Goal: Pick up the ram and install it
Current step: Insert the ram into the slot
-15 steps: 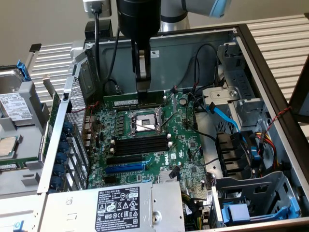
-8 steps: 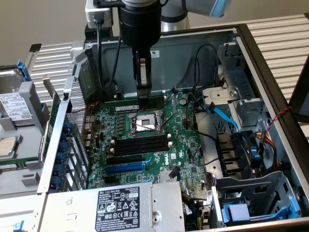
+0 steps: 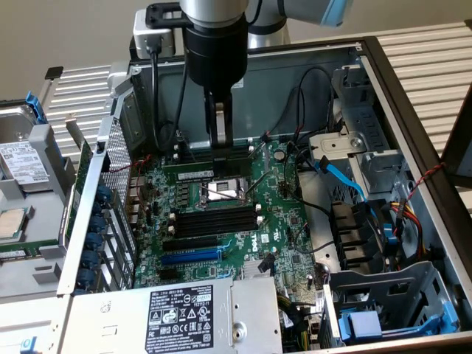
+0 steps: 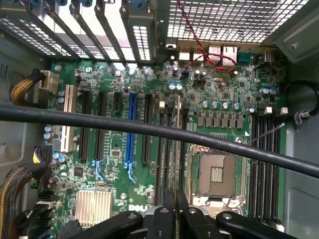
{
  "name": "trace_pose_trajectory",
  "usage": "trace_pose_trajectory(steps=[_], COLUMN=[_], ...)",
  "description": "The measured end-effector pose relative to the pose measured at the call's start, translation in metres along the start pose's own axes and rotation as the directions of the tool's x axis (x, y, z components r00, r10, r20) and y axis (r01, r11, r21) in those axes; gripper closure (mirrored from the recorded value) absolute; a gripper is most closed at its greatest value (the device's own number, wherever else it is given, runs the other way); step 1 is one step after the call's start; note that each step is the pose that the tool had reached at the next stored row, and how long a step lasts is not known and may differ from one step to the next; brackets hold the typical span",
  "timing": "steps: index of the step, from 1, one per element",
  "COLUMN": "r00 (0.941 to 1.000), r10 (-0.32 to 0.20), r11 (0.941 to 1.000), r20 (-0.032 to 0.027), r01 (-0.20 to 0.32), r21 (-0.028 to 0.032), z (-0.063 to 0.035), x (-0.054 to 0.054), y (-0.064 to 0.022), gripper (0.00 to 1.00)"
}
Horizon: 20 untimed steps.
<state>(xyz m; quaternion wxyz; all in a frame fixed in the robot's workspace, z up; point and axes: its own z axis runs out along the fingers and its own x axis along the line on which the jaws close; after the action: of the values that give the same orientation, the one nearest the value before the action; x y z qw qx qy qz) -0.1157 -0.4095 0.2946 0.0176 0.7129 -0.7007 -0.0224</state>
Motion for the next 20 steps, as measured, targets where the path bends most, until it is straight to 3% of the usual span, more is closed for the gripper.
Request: trace_pose_trajectory(steps=[8, 20], r00=[1.0, 1.0], r10=[0.0, 0.0], r11=[1.0, 1.0], r20=[0.0, -0.0001], r01=[0.0, 0.0], r21=[0.0001, 0.0009], z=[0.0095, 0.0118], x=[0.002, 0.002], y=[-0.001, -0.0012], gripper=[0.87, 0.87])
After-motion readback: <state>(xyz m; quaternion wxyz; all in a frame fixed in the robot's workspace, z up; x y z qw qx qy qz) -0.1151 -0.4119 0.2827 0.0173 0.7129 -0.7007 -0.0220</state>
